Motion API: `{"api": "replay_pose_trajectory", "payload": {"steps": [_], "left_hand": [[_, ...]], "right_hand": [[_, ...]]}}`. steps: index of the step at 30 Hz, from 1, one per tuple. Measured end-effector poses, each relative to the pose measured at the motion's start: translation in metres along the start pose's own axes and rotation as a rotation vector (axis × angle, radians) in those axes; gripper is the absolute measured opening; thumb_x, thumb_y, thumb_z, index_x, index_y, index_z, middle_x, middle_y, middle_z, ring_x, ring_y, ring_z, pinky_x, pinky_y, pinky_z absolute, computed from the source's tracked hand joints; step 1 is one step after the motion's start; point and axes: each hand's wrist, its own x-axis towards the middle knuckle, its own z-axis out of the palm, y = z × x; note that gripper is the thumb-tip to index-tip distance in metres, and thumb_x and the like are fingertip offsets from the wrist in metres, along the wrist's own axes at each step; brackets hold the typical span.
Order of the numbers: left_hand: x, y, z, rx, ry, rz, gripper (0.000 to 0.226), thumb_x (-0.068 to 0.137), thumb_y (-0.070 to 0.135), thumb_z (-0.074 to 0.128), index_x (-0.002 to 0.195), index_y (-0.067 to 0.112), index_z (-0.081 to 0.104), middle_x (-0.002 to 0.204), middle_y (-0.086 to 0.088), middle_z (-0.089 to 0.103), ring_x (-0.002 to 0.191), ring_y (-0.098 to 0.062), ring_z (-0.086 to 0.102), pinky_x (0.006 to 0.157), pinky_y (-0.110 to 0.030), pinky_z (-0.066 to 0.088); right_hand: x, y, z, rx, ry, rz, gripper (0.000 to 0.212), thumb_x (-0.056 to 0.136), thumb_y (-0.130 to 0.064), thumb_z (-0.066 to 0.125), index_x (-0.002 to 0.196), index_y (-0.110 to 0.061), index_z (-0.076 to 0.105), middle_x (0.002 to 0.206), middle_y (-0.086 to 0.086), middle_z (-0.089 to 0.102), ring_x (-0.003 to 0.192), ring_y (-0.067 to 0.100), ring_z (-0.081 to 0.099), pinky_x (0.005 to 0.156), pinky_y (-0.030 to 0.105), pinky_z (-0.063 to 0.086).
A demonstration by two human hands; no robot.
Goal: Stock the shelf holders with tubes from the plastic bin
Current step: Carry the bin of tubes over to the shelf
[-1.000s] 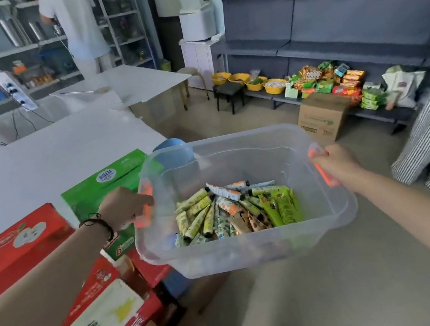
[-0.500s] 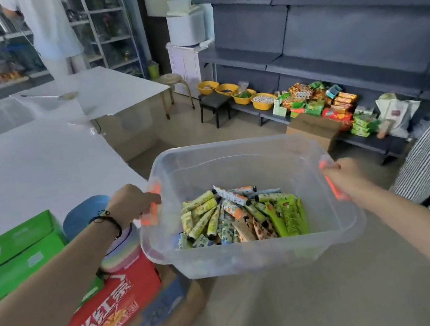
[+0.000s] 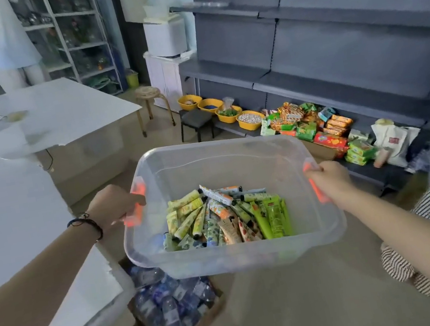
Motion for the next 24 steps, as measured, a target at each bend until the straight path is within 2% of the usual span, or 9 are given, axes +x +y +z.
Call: {"api": "replay_pose_trajectory", "payload": {"steps": [6,10,14,18,21,24], "left_hand": [[0.101,0.076,0.021,-0.030,0.011,0.012,0.036,0.070,0.021,0.072,0.043,0.009,0.051,0.031,0.004,0.044,0.035,-0.017,0.039,0.044,-0.021,0.029],[0.175,0.123,0.053,-0.019,0.025,-0.027,0.035,0.071,0.021,0.071,0.045,0.009,0.052,0.028,0.005,0.043,0.034,-0.015,0.042,0.043,-0.020,0.029],[0.254,0.173,0.087,-0.015,0.033,-0.079,0.034,0.072,0.022,0.072,0.047,0.008,0.054,0.030,0.005,0.045,0.036,-0.016,0.043,0.042,-0.019,0.030],[0.324,0.222,0.114,-0.043,0.057,-0.145,0.039,0.075,0.021,0.070,0.045,0.009,0.048,0.025,0.005,0.039,0.036,-0.015,0.040,0.042,-0.019,0.027],[0.370,0.253,0.126,-0.079,0.069,-0.173,0.037,0.075,0.020,0.070,0.048,0.008,0.048,0.025,0.006,0.039,0.036,-0.016,0.040,0.043,-0.018,0.026],[0.418,0.279,0.133,-0.107,0.093,-0.184,0.038,0.074,0.019,0.070,0.047,0.008,0.047,0.026,0.007,0.039,0.036,-0.016,0.039,0.044,-0.019,0.027]], "right_hand": [[0.132,-0.027,0.007,-0.005,-0.009,0.013,0.041,0.092,-0.039,0.044,0.068,-0.008,0.057,0.057,0.009,0.057,0.064,0.032,0.065,0.070,0.040,0.054],[0.232,-0.032,0.024,-0.010,-0.022,-0.013,0.045,0.093,-0.041,0.042,0.064,-0.009,0.054,0.056,0.009,0.056,0.060,0.030,0.061,0.066,0.038,0.054],[0.342,-0.039,0.041,-0.025,-0.077,-0.042,0.044,0.095,-0.038,0.040,0.072,-0.006,0.059,0.061,0.011,0.057,0.059,0.030,0.060,0.060,0.032,0.048],[0.446,-0.061,0.049,-0.016,-0.091,-0.071,0.045,0.093,-0.043,0.040,0.075,-0.006,0.058,0.072,0.015,0.063,0.069,0.033,0.063,0.072,0.045,0.058],[0.513,-0.083,0.052,-0.033,-0.099,-0.107,0.043,0.092,-0.042,0.044,0.071,-0.006,0.055,0.066,0.013,0.060,0.065,0.033,0.064,0.069,0.049,0.059],[0.570,-0.104,0.057,-0.043,-0.109,-0.144,0.041,0.093,-0.039,0.045,0.066,-0.008,0.051,0.061,0.011,0.057,0.059,0.030,0.060,0.067,0.047,0.057]]}}
